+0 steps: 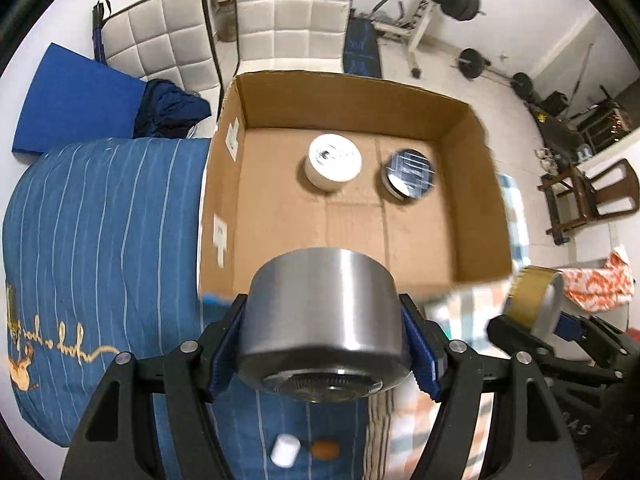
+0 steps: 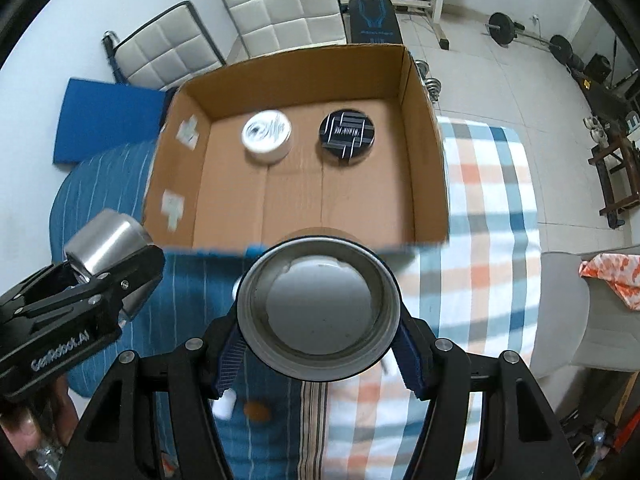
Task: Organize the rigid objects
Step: 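Carry the silver cup with the left tool while the right tool carries the lid to the box, then set the cup and lid in the box and open both tools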
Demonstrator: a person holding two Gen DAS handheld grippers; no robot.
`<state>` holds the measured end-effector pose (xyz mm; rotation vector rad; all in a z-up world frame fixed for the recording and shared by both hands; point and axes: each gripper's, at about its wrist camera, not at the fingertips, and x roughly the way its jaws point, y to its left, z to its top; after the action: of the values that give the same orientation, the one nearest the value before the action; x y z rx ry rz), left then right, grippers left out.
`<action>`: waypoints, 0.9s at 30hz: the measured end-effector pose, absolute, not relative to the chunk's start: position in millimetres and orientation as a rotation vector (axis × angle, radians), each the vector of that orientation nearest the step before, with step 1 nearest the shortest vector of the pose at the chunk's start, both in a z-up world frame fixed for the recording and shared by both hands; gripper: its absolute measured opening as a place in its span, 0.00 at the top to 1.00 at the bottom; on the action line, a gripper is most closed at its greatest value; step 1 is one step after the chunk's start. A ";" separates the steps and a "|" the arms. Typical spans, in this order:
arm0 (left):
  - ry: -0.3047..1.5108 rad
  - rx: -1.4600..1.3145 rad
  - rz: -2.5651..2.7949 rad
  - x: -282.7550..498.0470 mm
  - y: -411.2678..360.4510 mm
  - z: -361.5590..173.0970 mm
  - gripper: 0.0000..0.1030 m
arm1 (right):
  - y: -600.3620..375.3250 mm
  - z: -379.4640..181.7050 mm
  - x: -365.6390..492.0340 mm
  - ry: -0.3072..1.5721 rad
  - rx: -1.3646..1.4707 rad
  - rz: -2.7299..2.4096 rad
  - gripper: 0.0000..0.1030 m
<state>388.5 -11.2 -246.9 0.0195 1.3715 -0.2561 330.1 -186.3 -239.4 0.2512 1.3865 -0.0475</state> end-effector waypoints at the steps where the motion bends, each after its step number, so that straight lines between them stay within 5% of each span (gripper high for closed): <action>1: 1.393 0.023 -0.242 405.6 -12.4 -257.5 0.33 | -190.7 -245.5 344.1 1.393 0.252 -0.059 0.36; 17: 1.720 0.148 -0.187 508.2 -48.5 -400.4 0.33 | -212.6 -384.8 467.5 1.647 0.207 -0.135 0.36; 27: 1.783 0.115 -0.190 512.1 -44.4 -413.1 0.32 | -200.3 -425.2 477.4 1.754 0.151 -0.095 0.35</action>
<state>512.1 -44.4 -413.1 0.1148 1.7829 -0.1902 477.4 -200.3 -425.2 0.1513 1.7535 -0.0947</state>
